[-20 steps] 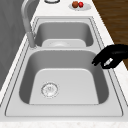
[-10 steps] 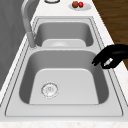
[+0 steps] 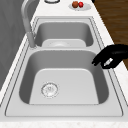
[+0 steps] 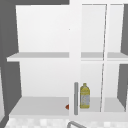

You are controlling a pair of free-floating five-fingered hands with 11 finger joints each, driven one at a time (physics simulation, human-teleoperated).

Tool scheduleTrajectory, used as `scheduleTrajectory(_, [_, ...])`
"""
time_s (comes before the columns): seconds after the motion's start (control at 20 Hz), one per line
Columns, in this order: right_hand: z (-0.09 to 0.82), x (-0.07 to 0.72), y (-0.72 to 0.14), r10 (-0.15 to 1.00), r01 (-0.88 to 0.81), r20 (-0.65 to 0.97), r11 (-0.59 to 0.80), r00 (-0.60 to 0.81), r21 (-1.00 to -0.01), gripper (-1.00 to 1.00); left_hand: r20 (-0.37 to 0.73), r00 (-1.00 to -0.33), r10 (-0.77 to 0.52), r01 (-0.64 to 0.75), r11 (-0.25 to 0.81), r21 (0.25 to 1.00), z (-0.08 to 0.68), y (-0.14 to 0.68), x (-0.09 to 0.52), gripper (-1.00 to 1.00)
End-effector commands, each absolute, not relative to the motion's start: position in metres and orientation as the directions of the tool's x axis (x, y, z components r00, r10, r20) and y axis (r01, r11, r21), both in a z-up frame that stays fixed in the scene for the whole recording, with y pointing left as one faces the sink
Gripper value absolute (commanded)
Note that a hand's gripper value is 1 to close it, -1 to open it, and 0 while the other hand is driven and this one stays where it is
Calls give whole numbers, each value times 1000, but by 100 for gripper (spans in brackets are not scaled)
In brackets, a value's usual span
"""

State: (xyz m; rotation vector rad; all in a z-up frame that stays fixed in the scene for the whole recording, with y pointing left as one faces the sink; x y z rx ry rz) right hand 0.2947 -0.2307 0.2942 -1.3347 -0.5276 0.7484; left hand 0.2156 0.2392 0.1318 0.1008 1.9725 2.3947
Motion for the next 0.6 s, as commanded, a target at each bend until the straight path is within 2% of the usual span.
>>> scheduleTrajectory(0.0, [284, 286, -238, 804, -199, -83, 45, 589, -979, -100, 26, -997, 70, 12, -192, 981, 132, 239, 216, 0])
scheduleTrajectory(0.55, [258, 261, -268, 884, -200, -45, 56, 465, -978, -100, 26, -997, 70, 12, -192, 981, 132, 239, 216, 0])
